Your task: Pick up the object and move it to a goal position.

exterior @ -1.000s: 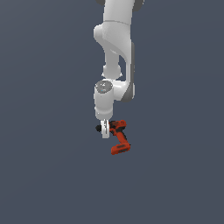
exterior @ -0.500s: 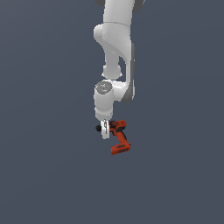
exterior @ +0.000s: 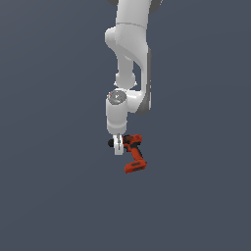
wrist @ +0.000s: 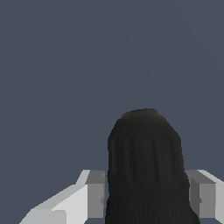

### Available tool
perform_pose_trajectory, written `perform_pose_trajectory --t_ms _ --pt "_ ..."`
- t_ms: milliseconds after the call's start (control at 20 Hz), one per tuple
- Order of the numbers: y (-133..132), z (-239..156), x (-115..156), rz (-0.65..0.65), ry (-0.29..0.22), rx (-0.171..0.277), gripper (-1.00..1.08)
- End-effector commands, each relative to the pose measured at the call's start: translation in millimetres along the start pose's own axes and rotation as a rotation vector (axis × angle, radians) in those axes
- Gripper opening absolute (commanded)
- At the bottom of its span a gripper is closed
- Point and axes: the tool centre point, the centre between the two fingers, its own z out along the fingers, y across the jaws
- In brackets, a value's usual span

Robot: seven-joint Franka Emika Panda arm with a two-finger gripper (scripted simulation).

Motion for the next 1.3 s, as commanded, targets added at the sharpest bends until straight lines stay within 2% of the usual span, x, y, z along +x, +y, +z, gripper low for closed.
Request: perform_pose_trajectory --t_ms 0,450,1250 --pt "-6 -10 -1 0.001 0.001 0.006 -1.00" --pt "-31 -68 -9 0.003 0.002 0.005 -1.00" --pt "-101 -227 -33 0.004 0.007 0.004 -1.00"
